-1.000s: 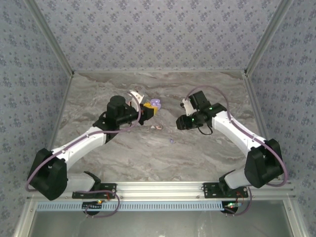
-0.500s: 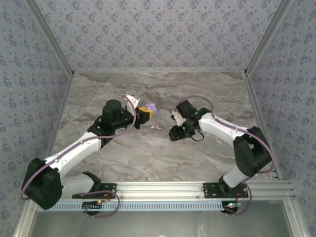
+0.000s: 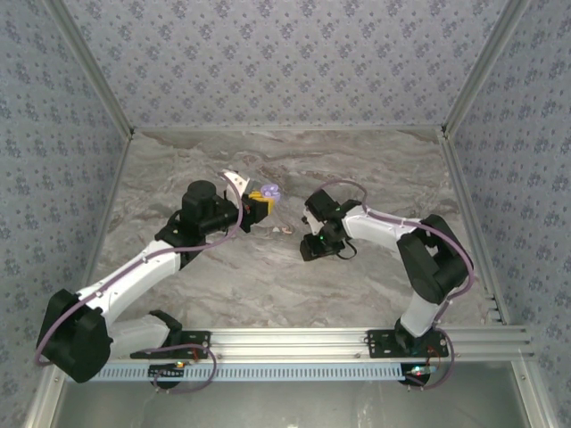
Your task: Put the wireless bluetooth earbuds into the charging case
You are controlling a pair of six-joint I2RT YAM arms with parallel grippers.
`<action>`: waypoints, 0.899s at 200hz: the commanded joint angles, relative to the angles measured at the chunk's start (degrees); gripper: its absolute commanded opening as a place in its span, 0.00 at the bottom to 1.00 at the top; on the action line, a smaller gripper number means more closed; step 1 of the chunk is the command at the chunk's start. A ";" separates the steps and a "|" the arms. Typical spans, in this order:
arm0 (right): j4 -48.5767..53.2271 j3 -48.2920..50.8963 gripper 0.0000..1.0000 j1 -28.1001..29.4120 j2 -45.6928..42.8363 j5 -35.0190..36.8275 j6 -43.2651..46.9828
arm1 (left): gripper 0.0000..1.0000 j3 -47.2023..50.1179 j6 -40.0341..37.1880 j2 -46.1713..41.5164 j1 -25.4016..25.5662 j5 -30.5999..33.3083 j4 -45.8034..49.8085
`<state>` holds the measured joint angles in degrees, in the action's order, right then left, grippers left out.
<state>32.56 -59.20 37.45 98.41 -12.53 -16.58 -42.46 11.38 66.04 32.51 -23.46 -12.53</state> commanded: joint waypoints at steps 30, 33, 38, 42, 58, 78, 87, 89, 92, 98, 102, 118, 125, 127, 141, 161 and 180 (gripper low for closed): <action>-0.39 -2.36 0.46 0.77 2.58 2.82 -1.76 | 0.13 0.14 -0.48 -1.27 -0.33 0.18 -0.44; -0.39 -2.36 0.46 0.78 2.65 2.86 -1.79 | 0.13 0.13 -0.43 -1.27 -0.27 0.12 -0.47; -0.31 -2.56 0.46 0.87 2.89 3.12 -1.82 | 0.13 0.14 -0.47 -1.19 -0.34 0.06 -0.44; -0.26 -2.65 0.46 0.87 3.05 3.20 -1.86 | 0.13 0.10 -0.46 -1.23 -0.34 0.08 -0.46; -0.03 -3.02 0.45 1.13 3.86 3.48 -1.79 | 0.13 0.09 -0.52 -1.17 -0.29 0.08 -0.47; 0.87 -3.87 0.42 1.77 4.92 4.54 -1.40 | 0.13 0.13 -0.53 -0.83 -0.36 0.09 -0.47; 1.43 -4.24 0.41 2.10 5.37 5.40 -1.27 | 0.13 0.09 -0.52 -0.79 -0.38 0.08 -0.51; 1.56 -4.32 0.41 2.21 5.43 5.61 -1.22 | 0.13 0.09 -0.55 -0.75 -0.40 0.15 -0.48; 1.56 -4.45 0.40 2.33 5.54 5.92 -1.18 | 0.13 0.09 -0.56 -0.78 -0.34 0.16 -0.49; 1.63 -4.62 0.38 2.47 5.77 6.58 -1.09 | 0.13 0.10 -0.54 -0.74 -0.41 0.19 -0.56; 2.97 -4.81 0.37 2.49 5.90 7.26 -1.09 | 0.13 0.09 -0.56 -0.74 -0.43 0.22 -0.55; 4.30 -5.11 0.32 2.47 6.15 9.51 -0.72 | 0.13 0.04 -0.65 -0.73 -0.43 0.26 -0.47; 4.75 -5.22 0.30 2.35 6.09 10.52 -0.51 | 0.13 0.01 -0.69 -0.65 -0.43 0.35 -0.34; 4.85 -5.35 0.29 2.27 6.09 10.71 -0.48 | 0.13 0.01 -0.73 -0.65 -0.39 0.35 -0.37; 5.46 -5.65 0.26 1.63 6.09 12.02 -0.30 | 0.13 0.03 -0.82 -0.56 -0.43 0.44 -0.37; 6.29 -6.41 0.25 0.18 6.18 12.87 1.56 | 0.13 0.01 -0.71 -0.40 -0.43 0.35 -0.34; 6.88 -7.60 0.24 -1.41 6.91 12.99 3.97 | 0.13 0.12 -0.70 -0.32 -0.42 0.48 -0.49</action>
<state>36.53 -64.38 38.09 103.44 -2.28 -15.88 -42.46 11.38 66.04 32.51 -23.20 -12.53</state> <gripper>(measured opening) 0.247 0.191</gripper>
